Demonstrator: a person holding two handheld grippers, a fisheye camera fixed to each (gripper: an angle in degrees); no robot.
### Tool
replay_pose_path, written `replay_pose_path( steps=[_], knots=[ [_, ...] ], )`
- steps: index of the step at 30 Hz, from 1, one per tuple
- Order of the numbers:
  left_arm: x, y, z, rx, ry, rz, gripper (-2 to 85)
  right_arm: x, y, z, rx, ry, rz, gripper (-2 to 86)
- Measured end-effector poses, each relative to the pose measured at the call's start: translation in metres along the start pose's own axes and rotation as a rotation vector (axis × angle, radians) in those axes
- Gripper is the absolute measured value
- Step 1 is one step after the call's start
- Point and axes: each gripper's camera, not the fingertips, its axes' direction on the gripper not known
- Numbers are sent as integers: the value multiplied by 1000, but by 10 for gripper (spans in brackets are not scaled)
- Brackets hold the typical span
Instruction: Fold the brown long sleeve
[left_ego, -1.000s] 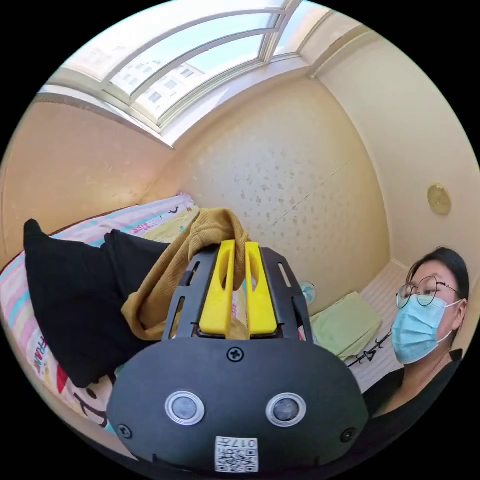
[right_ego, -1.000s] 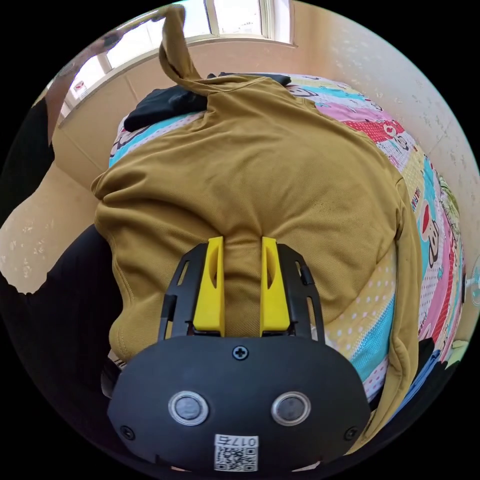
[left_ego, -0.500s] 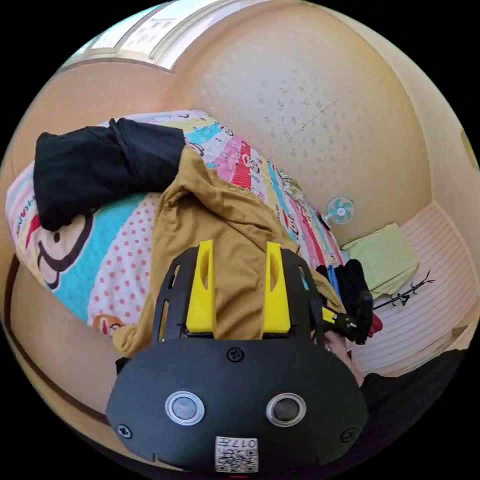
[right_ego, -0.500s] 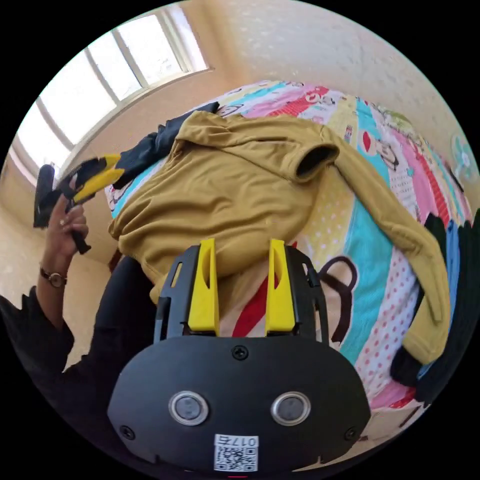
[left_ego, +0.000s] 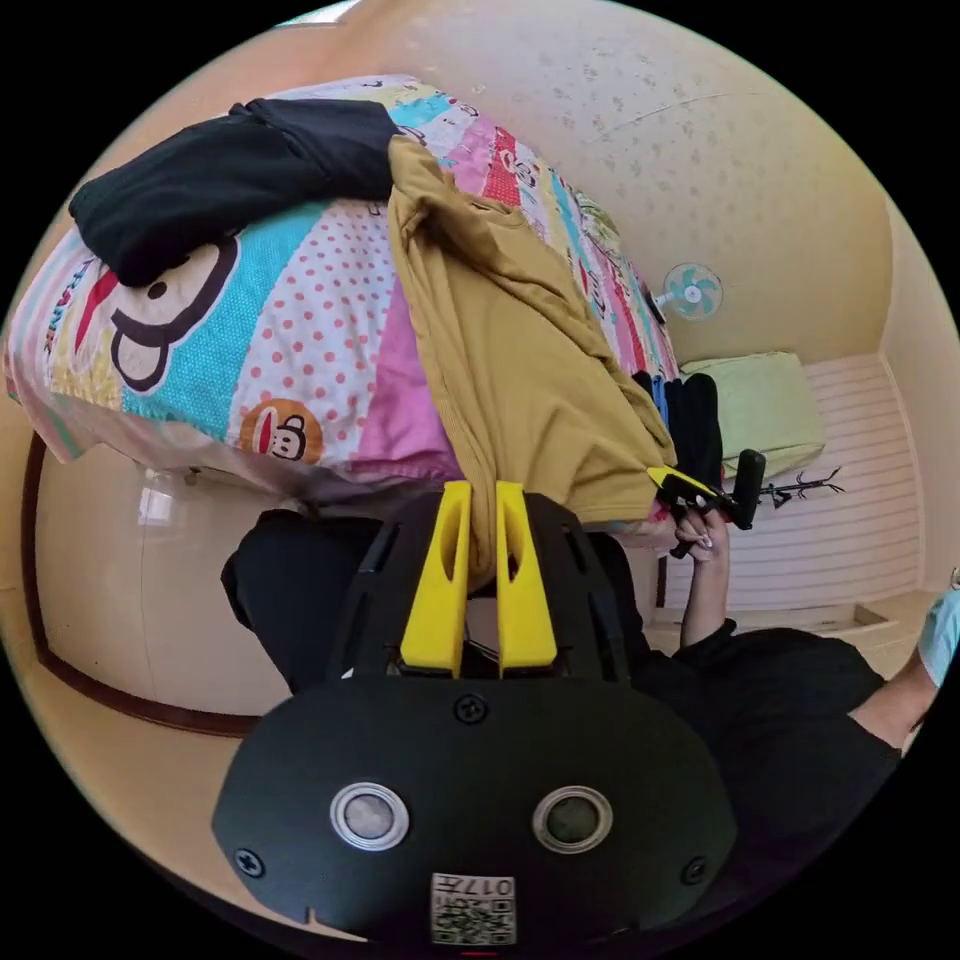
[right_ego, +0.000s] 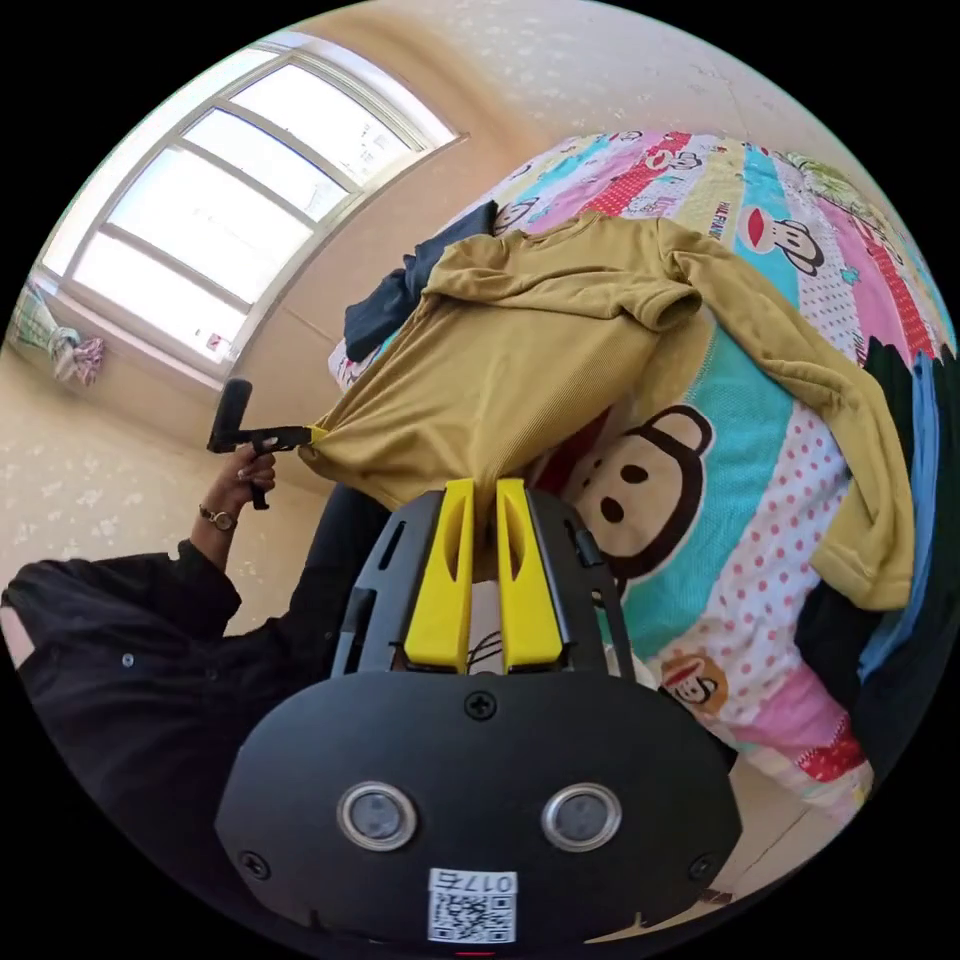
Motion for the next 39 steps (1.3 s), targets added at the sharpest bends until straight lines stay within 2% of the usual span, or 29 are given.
replay_pose_path(
  steps=[2, 4, 6, 8, 10, 13, 15, 18, 19, 21, 25, 29, 31, 33, 37, 39],
  knots=[
    [4, 26, 9, -85, -55, 1, 56, -3, 25, -9, -73, -35, -46, 52],
    [-10, 54, 31, -113, -113, -76, 71, 13, 41, -5, -121, -75, 18, 61],
    [-28, 69, 34, -77, -154, -163, 79, 46, 45, -16, -36, -67, 169, 80],
    [-42, 76, 22, 26, -106, -221, 86, 64, 32, -36, 99, -48, 224, 102],
    [-48, 67, 3, 90, -14, -207, 87, 82, 6, -48, 209, -25, 273, 117],
    [-37, 42, -15, 78, -98, -162, 87, 118, -57, -38, 264, 36, 340, 133],
    [-23, 30, -25, 95, -136, -118, 88, 149, -103, -11, 221, 120, 422, 141],
    [-7, 21, -38, 132, -102, -53, 88, 165, -142, 30, 64, 15, 425, 128],
    [-6, 22, -42, 139, -90, -47, 88, 161, -145, 30, 54, 34, 428, 118],
    [-11, 27, -49, 146, -87, -58, 88, 124, -161, 3, 90, 70, 351, 53],
    [-30, 35, -63, 197, -62, -48, 89, 17, -222, -56, 181, 223, 103, 39],
    [-45, -7, -41, 148, 102, -34, 104, -133, -305, -105, 275, 271, -337, 34],
    [-41, -43, -28, 159, 140, -9, 116, -192, -314, -128, 365, 332, -525, 33],
    [-38, -66, -21, 175, 161, 7, 133, -237, -293, -153, 549, 447, -704, 33],
    [-49, -96, 1, 186, 180, -20, 139, -191, -251, -142, 676, 490, -603, 33],
    [-59, -99, 9, 175, 170, -39, 140, -101, -227, -80, 613, 492, -485, 32]
  ],
)
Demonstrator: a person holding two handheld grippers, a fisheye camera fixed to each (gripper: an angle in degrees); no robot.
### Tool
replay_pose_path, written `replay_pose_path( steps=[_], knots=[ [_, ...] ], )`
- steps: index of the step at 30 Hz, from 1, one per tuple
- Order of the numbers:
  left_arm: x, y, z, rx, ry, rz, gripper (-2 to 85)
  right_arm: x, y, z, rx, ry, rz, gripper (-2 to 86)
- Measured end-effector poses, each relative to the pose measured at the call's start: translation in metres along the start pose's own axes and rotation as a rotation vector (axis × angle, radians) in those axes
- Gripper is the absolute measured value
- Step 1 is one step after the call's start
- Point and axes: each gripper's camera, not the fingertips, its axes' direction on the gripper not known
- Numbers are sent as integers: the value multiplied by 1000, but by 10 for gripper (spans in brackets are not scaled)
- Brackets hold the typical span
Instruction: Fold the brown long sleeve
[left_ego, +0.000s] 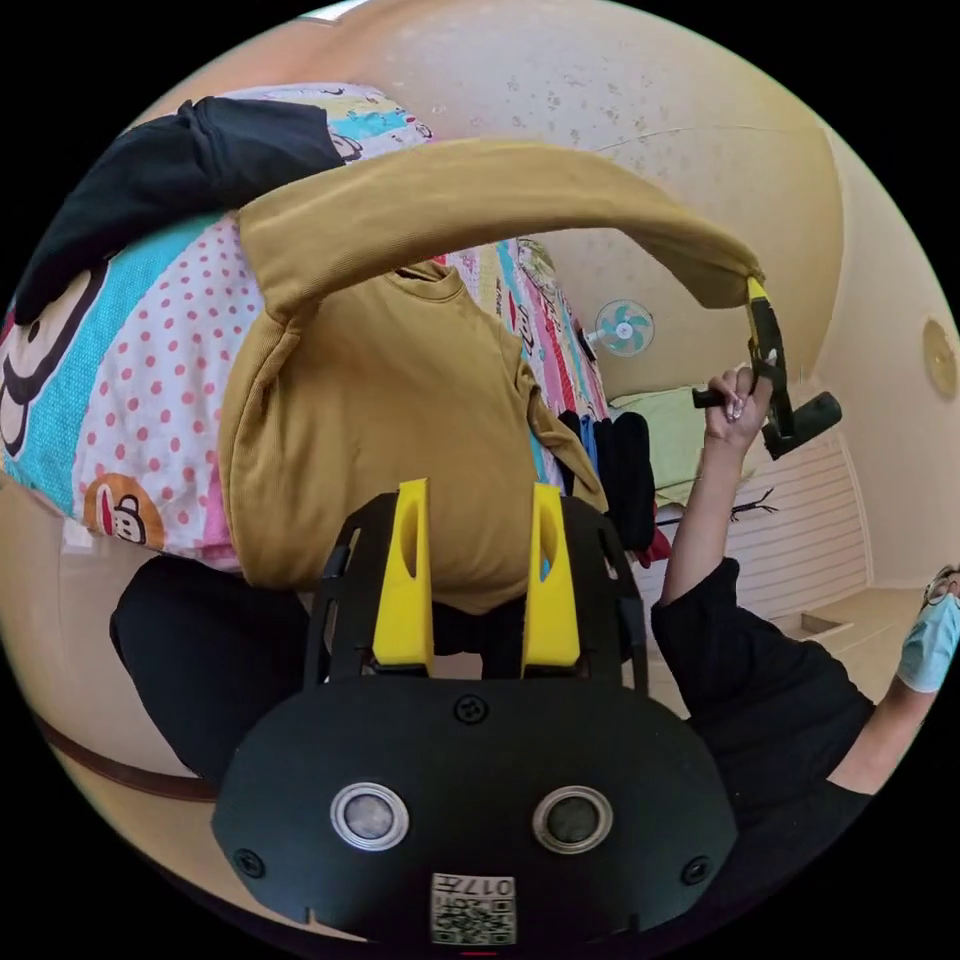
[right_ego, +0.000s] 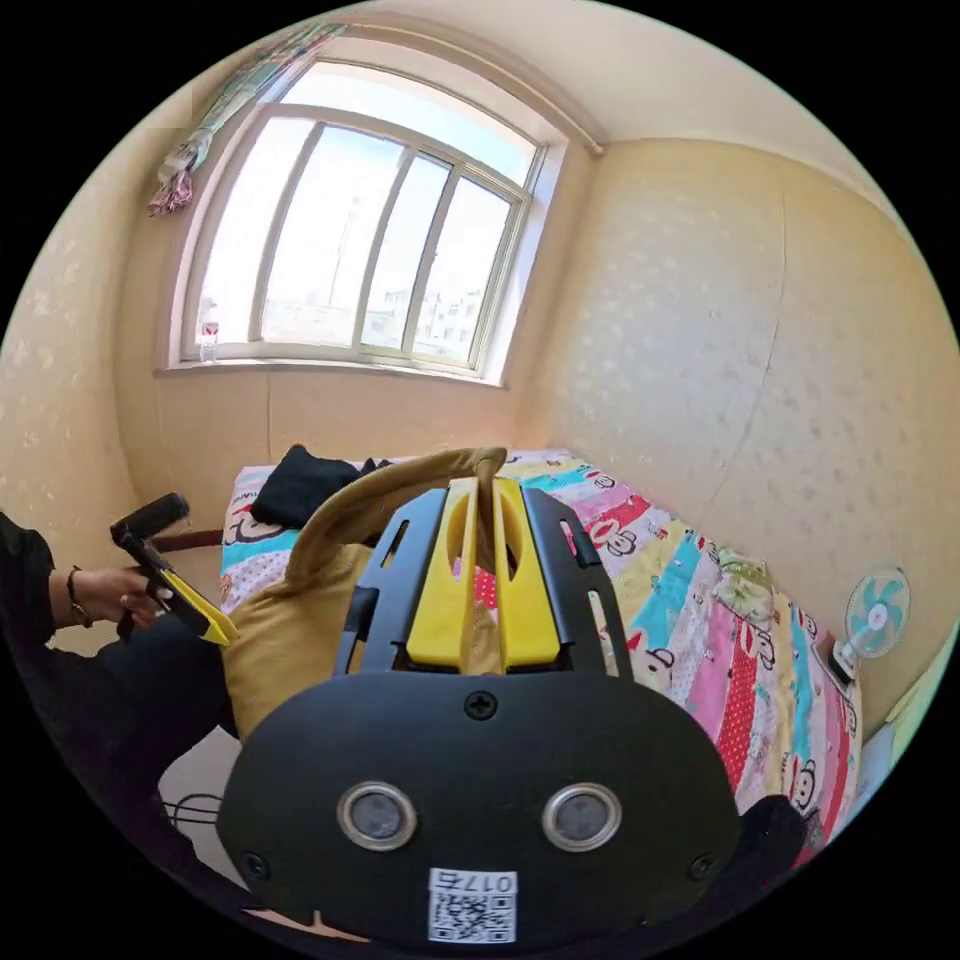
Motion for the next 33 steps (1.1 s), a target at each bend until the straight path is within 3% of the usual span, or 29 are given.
replay_pose_path(
  steps=[1, 3, 5, 7, 12, 14, 15, 17, 19, 22, 23, 25, 28, 30, 33],
  knots=[
    [-7, -1, 2, 0, -22, -11, 141, 9, 26, 19, -60, -11, 41, 32],
    [-17, -4, 0, 13, -51, -31, 142, 38, 124, 97, -445, -67, 246, 30],
    [-25, -12, -7, 40, -71, -56, 145, 40, 172, 124, -607, -79, 273, 28],
    [-29, -31, -25, 99, -154, -64, 149, 36, 177, 110, -515, -53, 255, 27],
    [-31, -78, -51, 223, -477, -6, 144, 52, 128, 104, -519, 19, 195, 24],
    [-46, -99, -40, 180, -621, -26, 121, 65, 111, 101, -500, 11, 202, 24],
    [-57, -112, -29, 97, -665, -23, 69, 73, 102, 97, -489, 7, 208, 25],
    [-60, -115, -40, 103, -606, 12, 34, 82, 96, 86, -460, 12, 218, 27],
    [-62, -94, -90, 259, -508, 10, 25, 95, 105, 75, -450, 18, 284, 32],
    [-128, -57, -131, 369, -161, -274, 27, 121, 151, 81, -604, -66, 433, 51],
    [-139, -51, -132, 370, -127, -319, 29, 133, 171, 75, -656, -94, 524, 74],
    [-158, -35, -136, 362, -65, -365, 43, 153, 193, 36, -577, -105, 700, 106],
    [-147, -15, -153, 382, -59, -330, 87, 191, 249, -43, -392, -159, 1172, 138],
    [-136, -2, -163, 401, -73, -316, 94, 203, 300, -95, -166, -226, 1476, 143],
    [-121, 16, -176, 432, -36, -311, 96, 201, 333, -145, 52, -145, 1655, 143]
  ],
)
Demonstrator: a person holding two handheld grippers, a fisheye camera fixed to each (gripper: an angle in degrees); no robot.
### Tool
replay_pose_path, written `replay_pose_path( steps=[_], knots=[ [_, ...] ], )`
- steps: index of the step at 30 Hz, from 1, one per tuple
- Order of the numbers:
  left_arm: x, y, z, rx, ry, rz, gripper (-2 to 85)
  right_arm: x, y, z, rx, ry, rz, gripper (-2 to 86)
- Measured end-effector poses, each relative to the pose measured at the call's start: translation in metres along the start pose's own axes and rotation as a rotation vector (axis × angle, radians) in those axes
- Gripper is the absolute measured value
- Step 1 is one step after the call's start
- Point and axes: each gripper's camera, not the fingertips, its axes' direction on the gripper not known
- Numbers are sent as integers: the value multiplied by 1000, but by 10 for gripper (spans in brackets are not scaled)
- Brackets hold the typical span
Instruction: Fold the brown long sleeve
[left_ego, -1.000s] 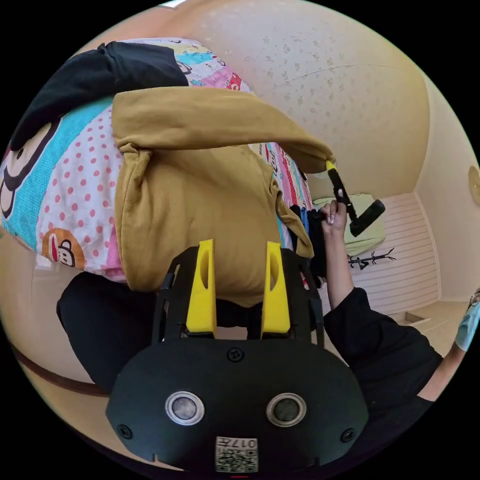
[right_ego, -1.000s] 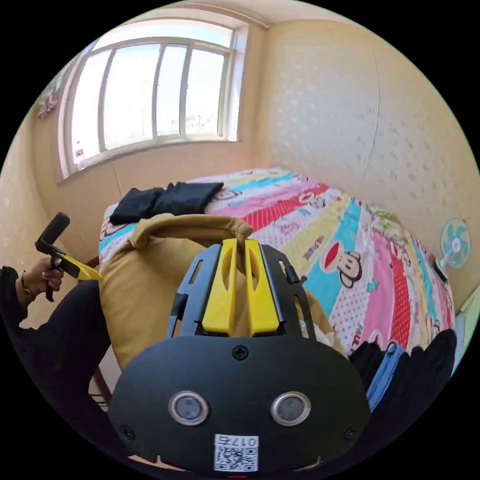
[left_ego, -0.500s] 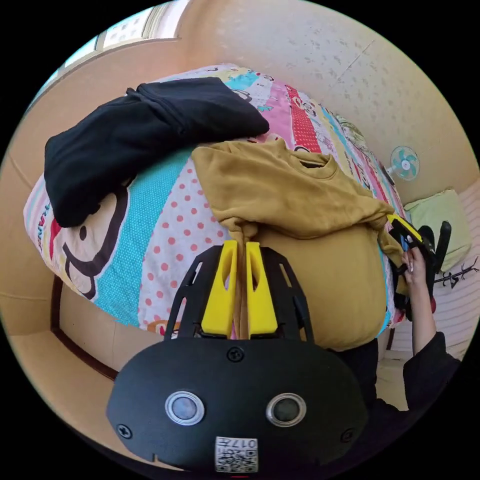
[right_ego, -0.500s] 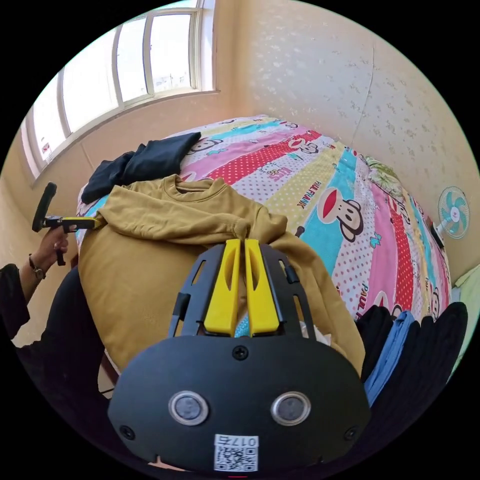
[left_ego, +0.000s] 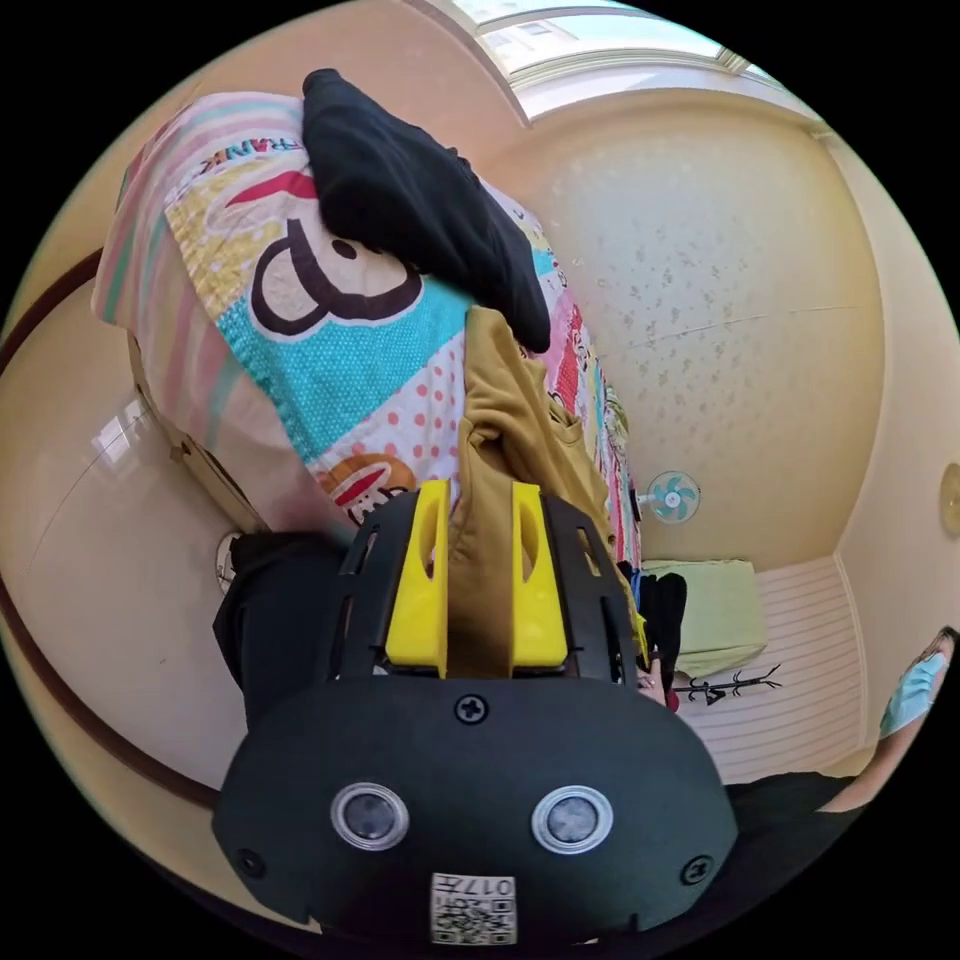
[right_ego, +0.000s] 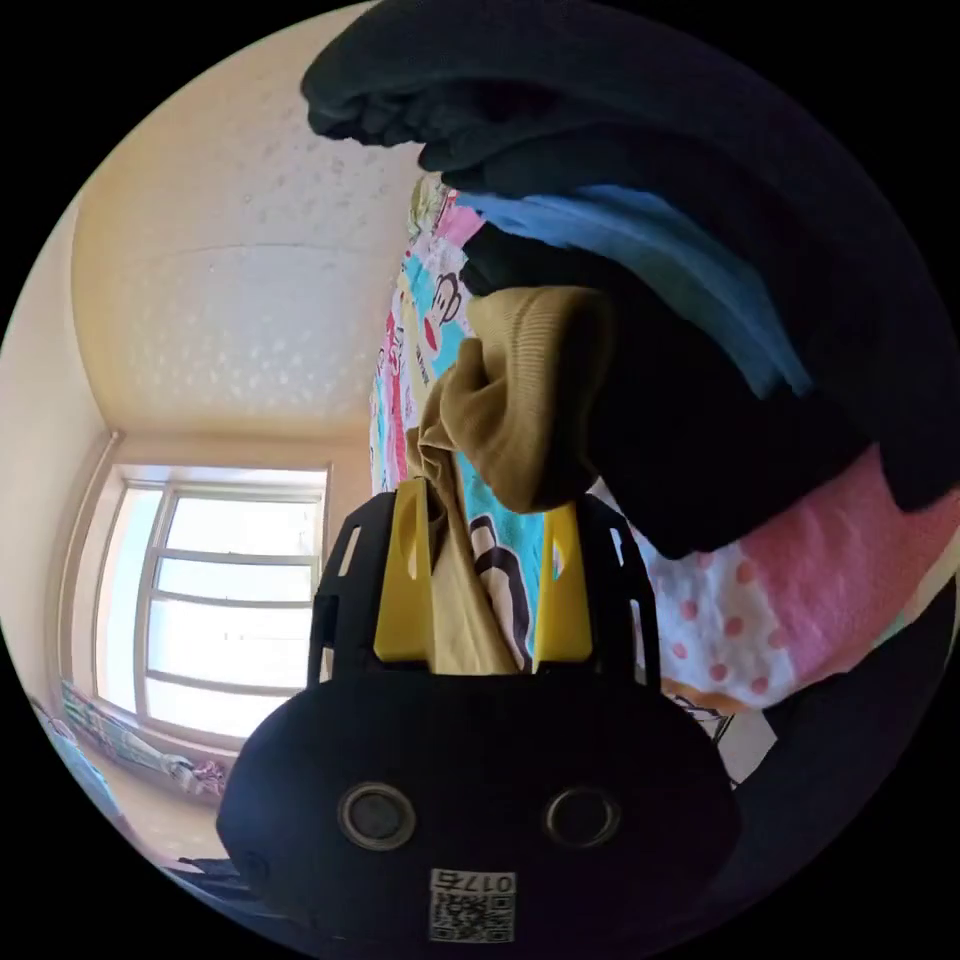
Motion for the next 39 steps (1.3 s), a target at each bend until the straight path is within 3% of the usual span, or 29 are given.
replay_pose_path(
  steps=[8, 10, 16, 18, 20, 23, 25, 28, 30, 35, 39],
  knots=[
    [37, 3, -38, 14, -2, 68, 98, 37, 2, -29, 206, -243, 313, 108],
    [45, 4, -49, 29, -4, 78, 98, 32, 5, -37, 236, -219, 302, 84],
    [51, 8, -69, 59, 4, 91, 97, -78, 10, -71, 250, -45, -108, 45],
    [53, 7, -71, 54, 10, 97, 96, -142, 21, -93, 304, -9, -428, 41],
    [54, 7, -73, 50, 20, 106, 96, -167, 25, -99, 340, 59, -605, 39],
    [55, 7, -78, 50, 48, 114, 96, -157, 1, -89, 396, 301, -522, 36],
    [54, 10, -84, 58, 65, 114, 98, -166, -10, -78, 370, 233, -530, 36],
    [58, 13, -89, 49, 72, 128, 101, -248, 17, -35, 344, 67, -756, 38],
    [63, 18, -89, 44, 60, 148, 102, -328, 62, 29, 181, -91, -982, 41],
    [71, 31, -79, 8, 27, 172, 106, -413, 205, 187, -265, -368, -1278, 58],
    [67, 45, -73, -21, -8, 157, 120, -383, 304, 336, -710, -282, -1276, 100]
  ],
)
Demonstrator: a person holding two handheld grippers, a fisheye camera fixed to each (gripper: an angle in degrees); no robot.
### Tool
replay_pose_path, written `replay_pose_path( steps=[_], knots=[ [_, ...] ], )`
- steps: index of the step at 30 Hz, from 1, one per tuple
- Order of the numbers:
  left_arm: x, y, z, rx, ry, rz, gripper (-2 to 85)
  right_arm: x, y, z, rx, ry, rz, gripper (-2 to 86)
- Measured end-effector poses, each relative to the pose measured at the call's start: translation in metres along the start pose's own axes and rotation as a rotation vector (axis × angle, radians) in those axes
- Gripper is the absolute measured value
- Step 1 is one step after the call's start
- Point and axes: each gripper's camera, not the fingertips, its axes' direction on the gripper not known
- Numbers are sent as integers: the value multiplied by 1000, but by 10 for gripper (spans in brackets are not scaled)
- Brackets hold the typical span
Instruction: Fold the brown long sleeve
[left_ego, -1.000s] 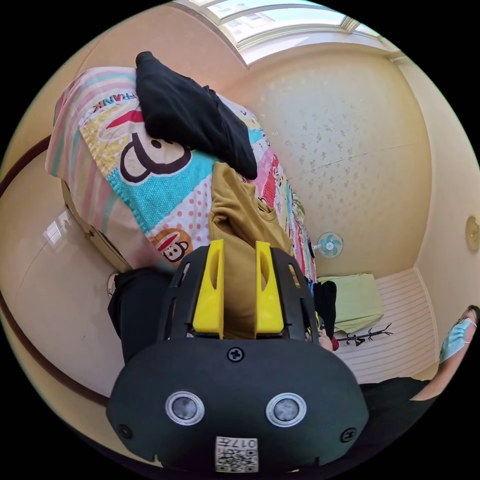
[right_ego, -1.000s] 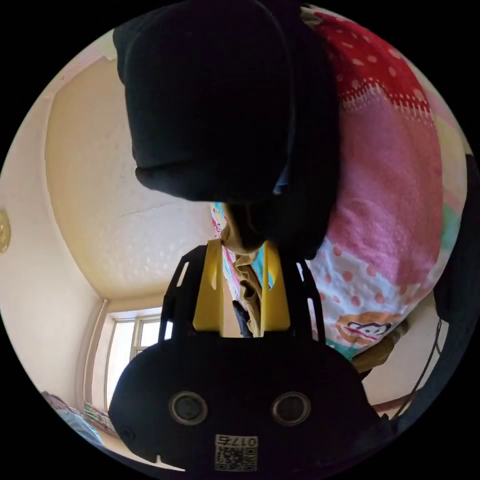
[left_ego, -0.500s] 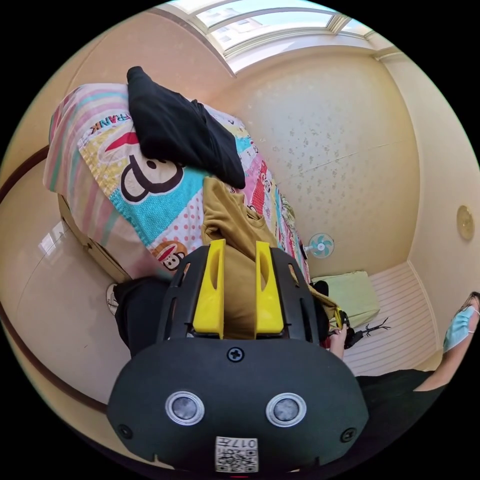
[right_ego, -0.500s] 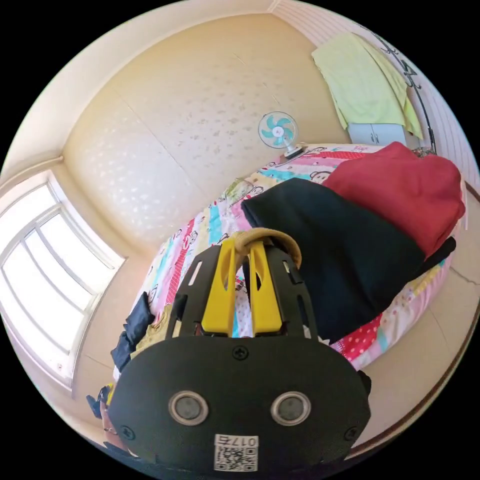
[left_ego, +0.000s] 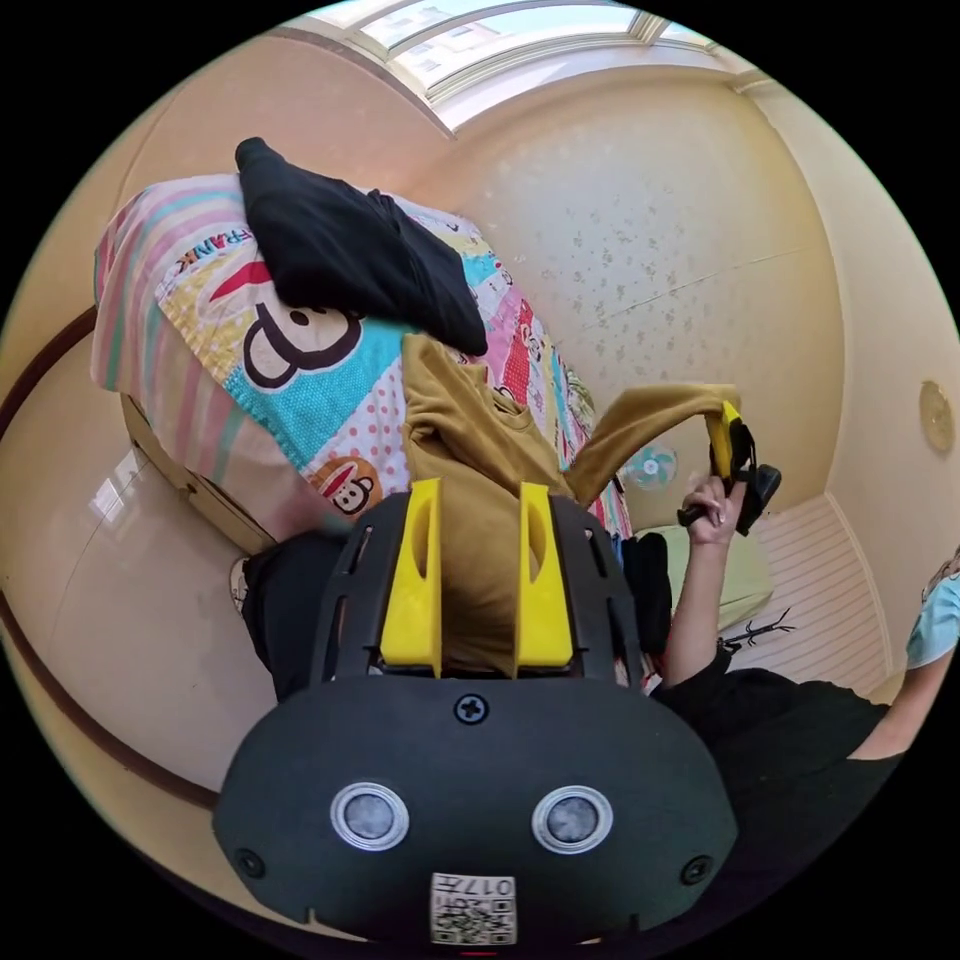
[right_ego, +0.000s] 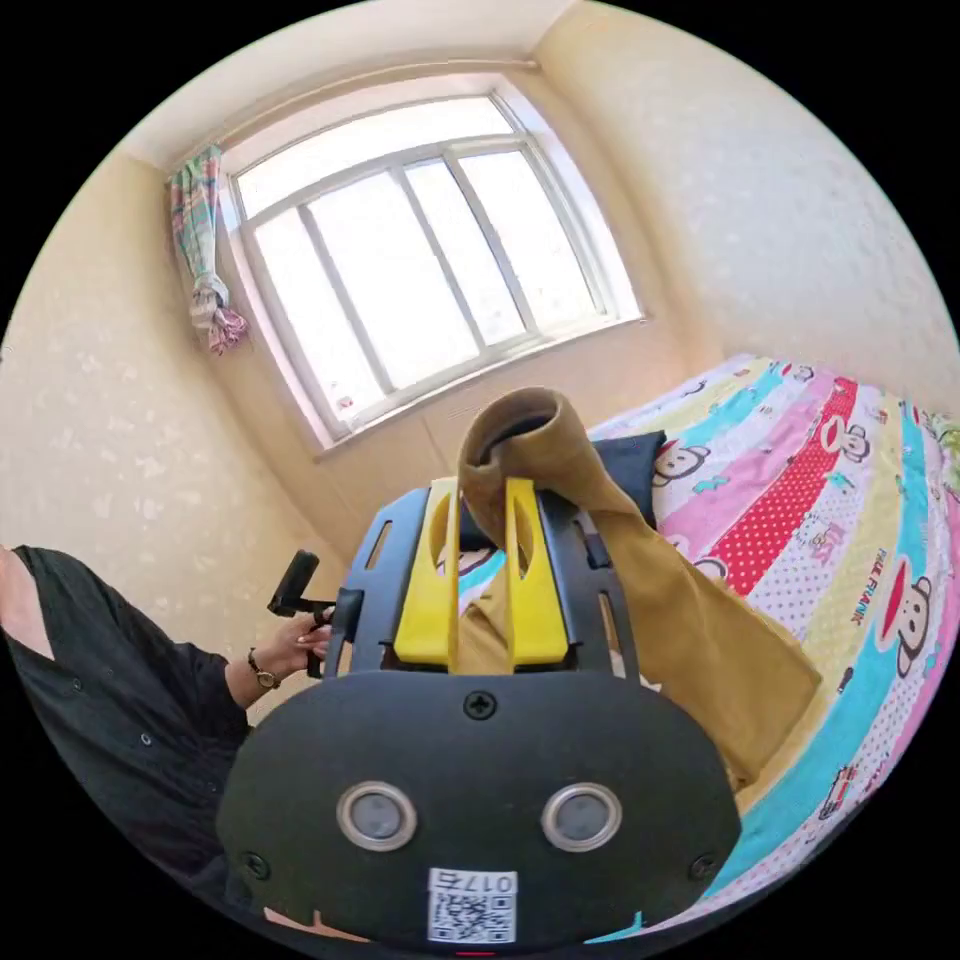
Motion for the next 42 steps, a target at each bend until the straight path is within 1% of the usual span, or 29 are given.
replay_pose_path(
  steps=[2, 5, 7, 10, 11, 12, 13, 14, 15, 16, 17, 18, 19, 21, 23, 24, 25, 26, 28, 30, 31, 32, 33, 35, 36, 37, 39, 41, 42],
  knots=[
    [-3, 3, -3, -12, -4, -2, 124, 14, 21, 14, 24, 55, 69, 114],
    [-6, 6, -15, 2, -58, 18, 125, 45, 59, -5, 97, 191, 183, 121],
    [-7, -1, -8, -8, -80, 34, 128, 71, 81, -15, 72, 274, 270, 124],
    [9, -32, 24, -35, -19, 99, 134, 117, 121, -17, -41, 493, 397, 129],
    [16, -40, 32, -33, -17, 121, 134, 140, 140, -7, -138, 588, 454, 130],
    [30, -56, 50, -21, -38, 177, 135, 168, 163, 12, -296, 661, 527, 133],
    [41, -70, 73, -20, -99, 222, 133, 183, 177, 26, -397, 672, 552, 134],
    [44, -77, 88, -30, -140, 237, 133, 190, 196, 34, -374, 632, 508, 139],
    [42, -88, 123, -96, -233, 249, 129, 184, 205, 24, -309, 619, 486, 142],
    [30, -95, 168, -276, -339, 213, 126, 184, 205, 20, -317, 599, 503, 142],
    [23, -95, 188, -373, -376, 195, 125, 181, 204, 8, -343, 566, 551, 144],
    [24, -88, 192, -362, -388, 238, 125, 170, 206, -7, -332, 556, 579, 145],
    [32, -74, 177, -293, -389, 286, 126, 162, 209, -16, -309, 548, 583, 146],
    [35, -45, 148, -225, -393, 314, 144, 131, 236, -47, -250, 467, 611, 151],
    [26, -7, 119, -151, -350, 273, 174, 111, 264, -57, -272, 399, 642, 153],
    [15, 17, 108, -139, -282, 243, 178, 98, 284, -59, -286, 386, 653, 154],
    [2, 37, 108, -167, -224, 215, 182, 92, 294, -60, -295, 386, 658, 153],
    [-6, 45, 111, -190, -215, 200, 183, 80, 310, -60, -287, 388, 653, 151],
    [-33, 65, 139, -311, -266, 164, 196, 64, 324, -63, -260, 400, 646, 144],
    [-41, 69, 159, -363, -253, 185, 202, 60, 330, -62, -263, 395, 660, 126],
    [-43, 70, 172, -373, -207, 221, 197, 60, 330, -62, -267, 411, 658, 121],
    [-44, 71, 178, -364, -188, 245, 195, 61, 331, -62, -300, 471, 653, 94],
    [-48, 73, 192, -372, -172, 267, 172, 64, 332, -63, -325, 472, 639, 73],
    [-56, 74, 215, -452, -102, 235, 117, 68, 331, -75, -328, 419, 673, 54],
    [-55, 76, 218, -482, -22, 221, 78, 67, 328, -89, -317, 383, 682, 44],
    [-43, 81, 210, -482, -2, 277, 46, 65, 327, -97, -305, 359, 676, 40],
    [-20, 92, 185, -470, 44, 430, 42, 51, 320, -129, -233, 240, 589, 28],
    [-7, 92, 150, -419, 133, 463, 40, 46, 314, -158, -145, 171, 564, 24],
    [0, 82, 124, -359, 202, 455, 39, 45, 304, -178, -81, 141, 536, 22]
  ],
)
